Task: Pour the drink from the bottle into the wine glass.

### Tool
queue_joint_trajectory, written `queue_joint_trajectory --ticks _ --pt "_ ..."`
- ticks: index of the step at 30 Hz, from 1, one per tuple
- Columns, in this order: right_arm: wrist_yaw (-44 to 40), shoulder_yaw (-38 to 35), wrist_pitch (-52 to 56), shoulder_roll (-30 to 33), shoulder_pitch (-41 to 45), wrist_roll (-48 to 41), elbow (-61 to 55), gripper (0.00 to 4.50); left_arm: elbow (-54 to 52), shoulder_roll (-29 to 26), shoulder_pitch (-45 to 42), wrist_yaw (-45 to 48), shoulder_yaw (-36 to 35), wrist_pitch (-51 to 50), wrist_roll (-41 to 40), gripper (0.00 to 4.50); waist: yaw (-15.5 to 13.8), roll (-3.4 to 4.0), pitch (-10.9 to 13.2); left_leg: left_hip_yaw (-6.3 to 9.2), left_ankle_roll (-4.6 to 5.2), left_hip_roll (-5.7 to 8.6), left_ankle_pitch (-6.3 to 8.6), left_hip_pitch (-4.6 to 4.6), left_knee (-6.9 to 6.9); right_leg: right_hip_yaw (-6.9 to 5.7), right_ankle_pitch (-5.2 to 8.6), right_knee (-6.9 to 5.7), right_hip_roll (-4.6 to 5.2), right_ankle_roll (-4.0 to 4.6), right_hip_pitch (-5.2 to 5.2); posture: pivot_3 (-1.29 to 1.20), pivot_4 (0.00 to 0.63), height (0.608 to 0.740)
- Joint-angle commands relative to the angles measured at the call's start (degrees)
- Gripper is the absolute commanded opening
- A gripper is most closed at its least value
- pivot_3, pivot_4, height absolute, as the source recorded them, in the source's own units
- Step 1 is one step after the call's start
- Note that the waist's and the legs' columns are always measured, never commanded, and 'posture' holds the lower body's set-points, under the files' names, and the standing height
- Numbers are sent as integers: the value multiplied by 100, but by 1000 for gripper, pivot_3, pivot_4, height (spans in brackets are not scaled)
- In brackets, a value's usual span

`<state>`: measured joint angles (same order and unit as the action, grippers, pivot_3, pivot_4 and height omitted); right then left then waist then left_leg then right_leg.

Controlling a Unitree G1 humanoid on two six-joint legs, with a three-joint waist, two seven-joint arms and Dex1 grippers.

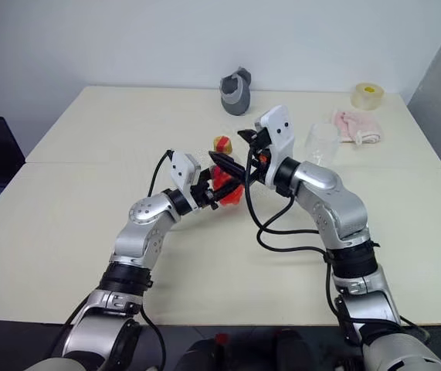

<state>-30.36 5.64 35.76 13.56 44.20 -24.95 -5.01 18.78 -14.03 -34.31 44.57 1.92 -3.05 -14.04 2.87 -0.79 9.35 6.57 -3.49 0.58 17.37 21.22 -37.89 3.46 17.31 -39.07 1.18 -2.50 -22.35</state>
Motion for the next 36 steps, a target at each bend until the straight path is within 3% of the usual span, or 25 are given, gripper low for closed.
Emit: queue_joint_trajectory --ticks 1,3,6,14,22,29,36 --pt "-90 -94 -38 -21 164 -44 -65 4500 -50 8 -177 29 -28 232 -1 2210 6 0 0 1 0 0 0 1 0 0 0 1 0 0 0 0 150 740" --pt "-78 -126 -89 -71 183 -44 3 4500 -13 43 -195 -15 -28 257 15 2210 6 0 0 2 0 2 0 1 0 0 0 1 1 0 0 0 150 740" --pt "-76 -157 -52 -115 210 -79 19 3901 -14 55 -194 -21 -16 280 25 2210 8 0 0 2 2 1 1 1 -1 0 0 0 1 0 0 0 150 740" --pt "-202 -149 65 -123 231 -209 -15 1197 67 14 -263 -13 -59 376 47 2209 14 0 0 4 2 1 1 1 0 0 0 -1 1 0 -1 0 150 740" --pt "-928 -88 42 61 379 -402 53 1184 -794 -59 16 167 1 1 -224 1972 27 1 1 3 3 1 1 2 0 1 0 0 1 0 -1 0 150 740" --pt "-2474 -215 -302 139 1231 -779 1095 1184 -2761 -500 740 408 86 -1035 -944 1906 57 8 5 4 15 -9 8 -4 3 3 -2 -2 1 2 0 0 150 740" --pt "-3891 64 -361 -47 1731 -975 1707 1184 -3986 -746 932 213 20 -1936 -1599 1865 31 10 9 5 16 -6 9 -1 1 1 -2 2 2 3 1 0 150 740"
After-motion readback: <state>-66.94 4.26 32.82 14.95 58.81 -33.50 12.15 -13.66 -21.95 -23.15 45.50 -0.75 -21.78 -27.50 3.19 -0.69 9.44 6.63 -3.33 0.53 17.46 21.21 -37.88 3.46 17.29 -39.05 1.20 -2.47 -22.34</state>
